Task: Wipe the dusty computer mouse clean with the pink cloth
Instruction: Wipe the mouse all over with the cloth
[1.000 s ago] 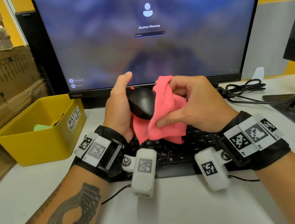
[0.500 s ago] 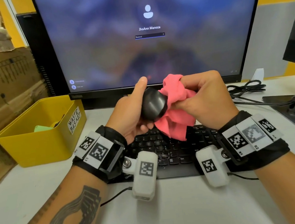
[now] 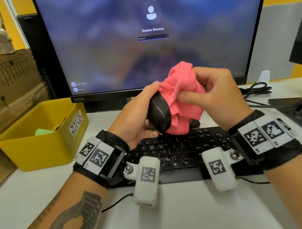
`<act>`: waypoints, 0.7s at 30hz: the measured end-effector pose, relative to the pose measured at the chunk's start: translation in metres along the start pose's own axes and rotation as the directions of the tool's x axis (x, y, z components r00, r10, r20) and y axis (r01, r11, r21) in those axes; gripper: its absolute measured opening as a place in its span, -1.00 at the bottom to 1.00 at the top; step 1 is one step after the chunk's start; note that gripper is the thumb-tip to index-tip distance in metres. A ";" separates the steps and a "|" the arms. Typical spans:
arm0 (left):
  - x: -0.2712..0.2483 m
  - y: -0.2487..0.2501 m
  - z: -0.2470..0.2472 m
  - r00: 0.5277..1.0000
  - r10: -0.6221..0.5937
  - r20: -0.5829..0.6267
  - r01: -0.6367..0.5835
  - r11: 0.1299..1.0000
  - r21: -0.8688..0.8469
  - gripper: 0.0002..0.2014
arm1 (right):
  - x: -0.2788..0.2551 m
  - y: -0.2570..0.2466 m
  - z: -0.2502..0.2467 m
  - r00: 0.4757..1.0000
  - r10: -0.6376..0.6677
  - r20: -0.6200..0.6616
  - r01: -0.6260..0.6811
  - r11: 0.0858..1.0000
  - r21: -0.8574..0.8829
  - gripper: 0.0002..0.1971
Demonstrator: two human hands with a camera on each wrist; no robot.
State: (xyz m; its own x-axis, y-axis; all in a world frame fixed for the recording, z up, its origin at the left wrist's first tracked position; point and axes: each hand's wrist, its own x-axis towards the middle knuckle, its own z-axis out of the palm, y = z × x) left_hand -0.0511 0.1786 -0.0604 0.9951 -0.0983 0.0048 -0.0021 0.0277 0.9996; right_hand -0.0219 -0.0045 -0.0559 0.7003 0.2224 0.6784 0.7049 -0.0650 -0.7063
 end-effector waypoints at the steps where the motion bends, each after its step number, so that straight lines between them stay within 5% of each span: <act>1: 0.000 0.000 0.000 1.000 0.004 -0.029 -0.003 1.000 0.015 -0.59 | 0.000 -0.002 -0.003 1.000 0.006 0.017 -0.007 0.999 0.052 -0.82; 5: 0.000 0.000 0.000 0.993 0.006 -0.117 -0.004 1.000 0.020 -0.39 | 0.000 -0.006 -0.006 0.991 -0.018 0.129 0.001 0.992 0.126 -0.68; 9: -0.003 0.004 0.004 0.978 0.048 -0.205 -0.025 0.994 0.110 -0.30 | -0.005 -0.007 0.002 0.968 -0.058 0.245 0.066 0.997 -0.028 -0.61; 17: -0.003 -0.002 0.012 0.971 0.237 -0.030 -0.214 0.918 0.333 -0.38 | -0.001 -0.003 0.002 0.999 -0.010 -0.037 0.006 0.994 -0.109 -0.85; 21: 0.000 -0.002 0.011 0.958 0.283 -0.055 -0.247 0.905 0.346 -0.37 | -0.004 -0.006 0.004 0.998 -0.056 0.024 0.059 0.990 -0.127 -0.79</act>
State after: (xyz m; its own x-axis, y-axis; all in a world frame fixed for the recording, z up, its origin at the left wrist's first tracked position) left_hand -0.0522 0.1682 -0.0620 0.9578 -0.0314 0.2857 -0.2820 -0.2952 0.9129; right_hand -0.0291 -0.0010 -0.0553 0.6568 0.2485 0.7120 0.7534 -0.1753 -0.6338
